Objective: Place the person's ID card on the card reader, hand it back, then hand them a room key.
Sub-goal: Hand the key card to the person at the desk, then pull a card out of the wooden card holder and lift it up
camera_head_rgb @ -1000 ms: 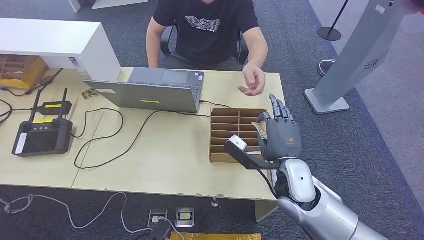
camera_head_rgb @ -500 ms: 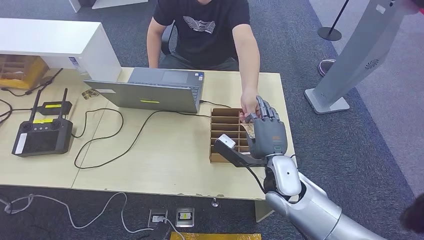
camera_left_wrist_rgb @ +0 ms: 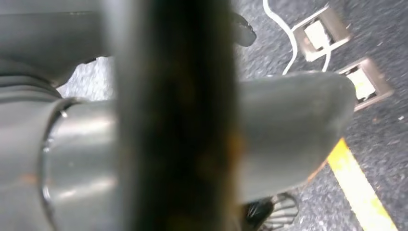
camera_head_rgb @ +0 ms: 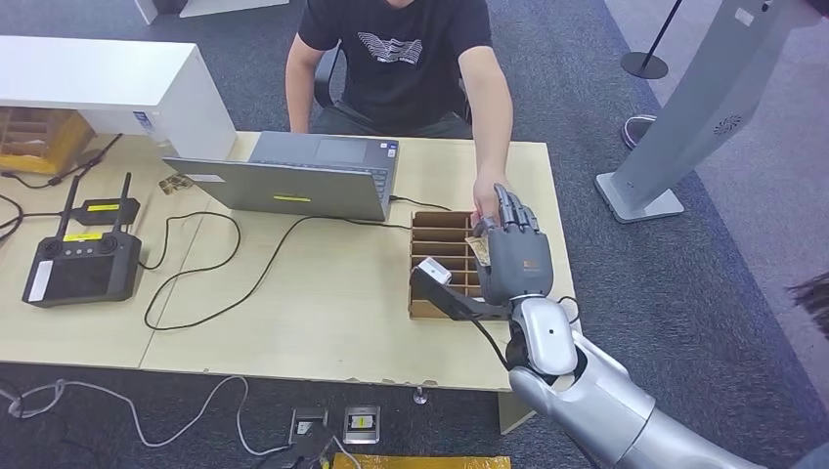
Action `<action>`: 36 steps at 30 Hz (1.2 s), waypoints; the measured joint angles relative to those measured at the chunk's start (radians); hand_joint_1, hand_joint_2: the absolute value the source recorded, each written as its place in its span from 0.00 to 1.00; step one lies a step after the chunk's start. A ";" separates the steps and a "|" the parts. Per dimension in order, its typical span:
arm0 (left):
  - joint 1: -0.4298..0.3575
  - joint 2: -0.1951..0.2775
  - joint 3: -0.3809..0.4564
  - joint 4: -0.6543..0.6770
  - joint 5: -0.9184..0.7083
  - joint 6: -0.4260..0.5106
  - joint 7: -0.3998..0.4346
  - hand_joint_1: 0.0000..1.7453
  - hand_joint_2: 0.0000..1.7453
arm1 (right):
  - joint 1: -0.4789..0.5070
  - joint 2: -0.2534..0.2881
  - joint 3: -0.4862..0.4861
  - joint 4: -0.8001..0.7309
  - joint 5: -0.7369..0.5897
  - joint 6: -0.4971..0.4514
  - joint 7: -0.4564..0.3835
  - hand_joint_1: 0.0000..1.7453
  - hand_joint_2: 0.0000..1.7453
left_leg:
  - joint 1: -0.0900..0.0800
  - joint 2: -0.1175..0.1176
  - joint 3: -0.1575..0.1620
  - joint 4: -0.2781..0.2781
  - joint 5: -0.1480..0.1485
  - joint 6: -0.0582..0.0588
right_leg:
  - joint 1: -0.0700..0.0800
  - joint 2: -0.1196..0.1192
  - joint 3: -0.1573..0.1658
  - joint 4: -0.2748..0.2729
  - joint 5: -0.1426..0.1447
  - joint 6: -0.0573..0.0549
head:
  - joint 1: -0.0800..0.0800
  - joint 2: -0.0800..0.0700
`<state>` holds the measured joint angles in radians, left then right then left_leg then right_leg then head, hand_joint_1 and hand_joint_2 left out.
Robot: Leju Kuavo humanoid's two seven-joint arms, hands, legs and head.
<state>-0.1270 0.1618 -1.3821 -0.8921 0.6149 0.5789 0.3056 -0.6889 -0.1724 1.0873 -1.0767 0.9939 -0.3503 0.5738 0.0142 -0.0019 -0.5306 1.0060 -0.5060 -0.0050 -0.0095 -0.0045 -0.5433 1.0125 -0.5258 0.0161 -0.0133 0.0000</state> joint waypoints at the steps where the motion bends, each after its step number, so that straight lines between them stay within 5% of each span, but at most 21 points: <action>1: -0.003 0.007 0.000 -0.005 -0.010 -0.003 0.004 0.00 0.00 | 0.000 0.001 0.001 0.002 0.003 0.003 0.002 0.25 1.00 | 0.000 0.000 0.000 0.000 0.000 0.000 | 0.000 0.000 0.000 0.000 0.000 0.000 | 0.000 0.000; 2: -0.006 0.014 0.000 -0.012 -0.020 -0.004 0.008 0.00 0.00 | 0.000 0.001 0.001 0.003 0.007 0.006 0.004 0.00 1.00 | 0.000 0.000 0.000 0.000 0.000 0.000 | 0.000 0.000 0.000 0.000 0.000 0.000 | 0.000 0.000; 3: -0.007 0.019 0.000 -0.017 -0.030 -0.004 0.012 0.00 0.00 | 0.000 0.001 0.001 0.004 0.013 0.010 0.010 0.00 1.00 | 0.000 0.000 0.000 0.000 0.000 0.000 | 0.000 0.000 0.000 0.000 0.000 0.000 | 0.000 0.000; 7: -0.007 0.032 0.000 -0.035 -0.065 -0.003 0.024 0.00 0.00 | 0.002 0.000 0.001 0.004 0.056 0.023 0.045 0.00 0.00 | 0.000 0.000 0.000 0.000 0.000 0.000 | 0.000 0.001 0.000 0.000 0.000 0.000 | 0.000 0.000; 13: 0.014 0.031 0.008 -0.053 -0.081 0.067 0.020 0.00 0.00 | 0.012 -0.004 0.000 0.000 0.095 0.044 0.067 0.00 0.00 | -0.001 0.001 0.001 0.000 0.000 0.000 | -0.001 0.002 0.000 0.000 0.000 0.000 | 0.000 0.000; 20: 0.014 0.039 0.010 -0.067 -0.116 0.019 0.026 0.00 0.00 | 0.028 -0.016 -0.020 -0.036 0.118 0.017 0.078 0.00 0.00 | 0.000 0.002 0.001 0.000 0.000 0.000 | 0.000 0.002 0.000 0.000 0.000 0.000 | 0.000 0.000; 29: 0.067 -0.004 0.043 -0.055 -0.106 0.070 -0.004 0.00 0.00 | 0.076 -0.094 -0.044 -0.191 0.104 0.098 0.070 0.00 0.00 | -0.001 0.003 0.001 0.000 0.000 0.000 | -0.001 0.004 0.000 0.000 0.000 0.000 | 0.000 0.000; 36: 0.047 0.054 0.043 -0.091 -0.106 0.030 0.015 0.00 0.00 | 0.075 -0.122 -0.049 -0.320 0.094 0.146 0.070 0.00 0.00 | 0.000 0.002 0.002 0.000 0.000 -0.001 | 0.000 0.003 0.000 0.000 0.000 0.000 | 0.000 0.000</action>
<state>-0.0800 0.2157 -1.3394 -0.9829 0.5093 0.6085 0.3208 -0.6138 -0.2946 1.0388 -1.3962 1.0883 -0.2043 0.6439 0.0142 0.0006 -0.5289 1.0063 -0.5056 -0.0058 -0.0095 -0.0012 -0.5436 1.0128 -0.5253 0.0161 -0.0135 0.0000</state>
